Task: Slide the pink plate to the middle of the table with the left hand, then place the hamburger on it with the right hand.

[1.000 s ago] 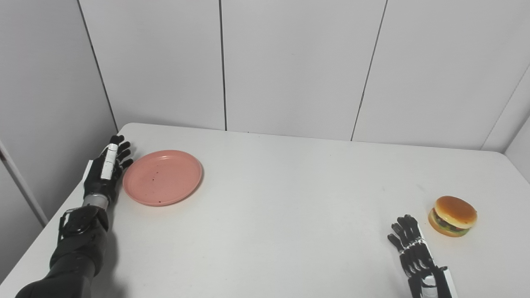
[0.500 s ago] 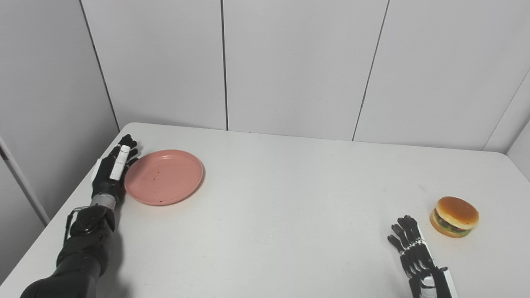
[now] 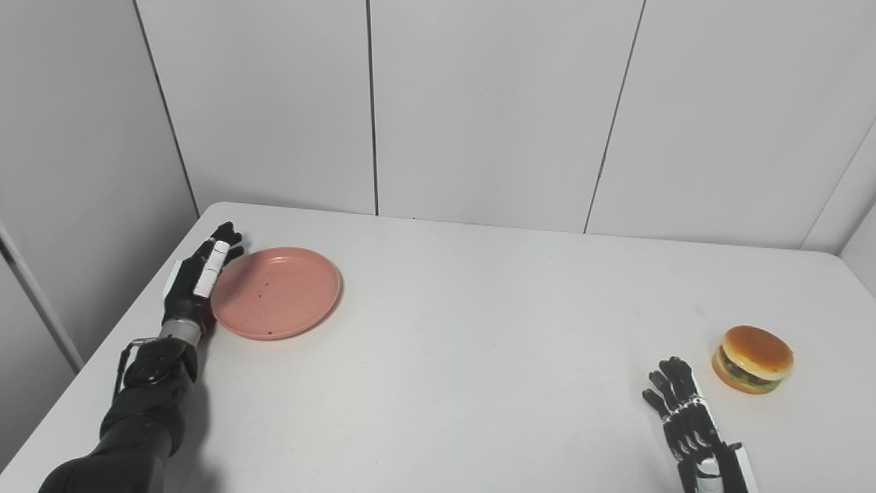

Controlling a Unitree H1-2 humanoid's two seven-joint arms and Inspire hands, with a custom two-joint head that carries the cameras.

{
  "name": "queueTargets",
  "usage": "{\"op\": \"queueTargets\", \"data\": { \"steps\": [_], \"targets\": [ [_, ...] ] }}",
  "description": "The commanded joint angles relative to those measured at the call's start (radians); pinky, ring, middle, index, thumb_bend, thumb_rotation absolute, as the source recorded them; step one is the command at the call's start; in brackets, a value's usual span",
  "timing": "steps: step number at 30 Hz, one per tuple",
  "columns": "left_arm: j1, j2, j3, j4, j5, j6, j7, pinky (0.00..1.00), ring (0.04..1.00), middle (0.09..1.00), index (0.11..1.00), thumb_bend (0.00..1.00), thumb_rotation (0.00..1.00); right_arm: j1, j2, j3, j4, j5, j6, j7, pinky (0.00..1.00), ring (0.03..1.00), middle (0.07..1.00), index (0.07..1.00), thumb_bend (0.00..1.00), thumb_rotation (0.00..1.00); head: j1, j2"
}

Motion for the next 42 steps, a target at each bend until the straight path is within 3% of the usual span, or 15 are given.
{"op": "queueTargets", "data": {
  "steps": [1, 5, 15, 27, 32, 39, 42],
  "targets": [
    [-0.049, -0.020, -0.019, -0.008, 0.017, -0.010, -0.031, 0.78, 0.891, 0.895, 0.868, 0.97, 0.81, -0.005, -0.029, -0.020, 0.062, -0.006, 0.079, -0.021, 0.92, 0.947, 0.959, 0.957, 0.91, 0.99, 0.000, 0.001],
    [-0.050, -0.033, -0.035, -0.011, 0.024, -0.010, -0.026, 0.77, 0.887, 0.892, 0.870, 1.00, 0.81, -0.007, -0.027, -0.017, 0.066, -0.013, 0.074, -0.024, 0.92, 0.945, 0.956, 0.956, 0.91, 0.99, -0.004, 0.001],
    [-0.040, -0.088, -0.064, -0.047, 0.019, -0.008, -0.022, 0.84, 0.906, 0.909, 0.900, 0.94, 0.80, -0.001, -0.019, -0.011, 0.051, -0.018, 0.084, -0.032, 0.92, 0.937, 0.947, 0.952, 0.92, 0.99, -0.013, 0.006],
    [-0.026, -0.159, -0.100, -0.096, 0.036, -0.009, -0.025, 0.76, 0.898, 0.905, 0.887, 0.92, 0.80, 0.003, -0.016, -0.004, 0.038, -0.027, 0.085, -0.040, 0.91, 0.932, 0.947, 0.952, 0.92, 0.99, -0.025, 0.011],
    [-0.021, -0.180, -0.106, -0.108, 0.041, -0.006, -0.034, 0.84, 0.917, 0.916, 0.901, 0.88, 0.79, 0.005, -0.017, -0.001, 0.031, -0.024, 0.090, -0.038, 0.91, 0.929, 0.945, 0.951, 0.92, 0.99, -0.028, 0.013],
    [-0.017, -0.195, -0.134, -0.108, 0.072, -0.010, -0.039, 0.80, 0.896, 0.903, 0.897, 0.86, 0.81, 0.007, -0.016, 0.003, 0.026, -0.027, 0.090, -0.038, 0.91, 0.930, 0.945, 0.949, 0.91, 0.99, -0.035, 0.017],
    [-0.020, -0.205, -0.141, -0.099, 0.074, -0.010, -0.048, 0.78, 0.891, 0.903, 0.893, 0.90, 0.81, 0.008, -0.014, 0.004, 0.024, -0.032, 0.090, -0.041, 0.91, 0.934, 0.946, 0.948, 0.91, 0.99, -0.037, 0.018]
  ]
}}
